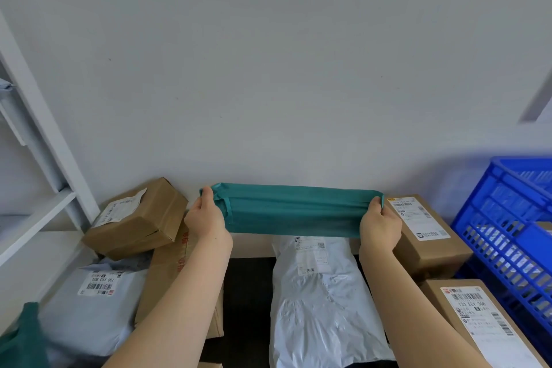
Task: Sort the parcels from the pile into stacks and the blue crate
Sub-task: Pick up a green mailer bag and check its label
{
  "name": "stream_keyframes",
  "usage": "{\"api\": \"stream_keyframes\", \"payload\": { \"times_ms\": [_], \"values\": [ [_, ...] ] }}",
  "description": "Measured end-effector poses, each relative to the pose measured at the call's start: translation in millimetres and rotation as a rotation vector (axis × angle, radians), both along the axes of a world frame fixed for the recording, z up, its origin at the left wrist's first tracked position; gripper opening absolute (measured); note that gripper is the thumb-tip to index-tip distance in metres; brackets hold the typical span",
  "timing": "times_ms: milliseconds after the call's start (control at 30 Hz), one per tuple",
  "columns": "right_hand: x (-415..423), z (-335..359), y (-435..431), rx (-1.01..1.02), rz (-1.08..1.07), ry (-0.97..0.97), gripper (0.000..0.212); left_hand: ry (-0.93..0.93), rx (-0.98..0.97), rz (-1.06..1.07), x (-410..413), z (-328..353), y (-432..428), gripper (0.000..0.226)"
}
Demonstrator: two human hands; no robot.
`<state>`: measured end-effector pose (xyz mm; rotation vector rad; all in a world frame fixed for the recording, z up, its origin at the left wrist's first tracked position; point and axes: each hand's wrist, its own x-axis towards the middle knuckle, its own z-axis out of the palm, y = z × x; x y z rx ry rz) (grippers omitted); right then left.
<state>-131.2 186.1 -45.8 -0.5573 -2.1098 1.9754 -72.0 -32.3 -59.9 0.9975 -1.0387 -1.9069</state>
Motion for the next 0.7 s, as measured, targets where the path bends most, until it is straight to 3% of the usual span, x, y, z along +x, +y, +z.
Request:
{"api": "stream_keyframes", "payload": {
  "times_ms": [367, 700],
  "values": [
    [-3, 1, 4, 0.138, 0.011, 0.012, 0.04, 0.016, -0.049, -0.05, 2, 9, 0, 0.026],
    [-1, 3, 7, 0.134, 0.029, 0.003, 0.038, -0.033, -0.094, -0.064, 7, 16, -1, 0.026]
  ]
}}
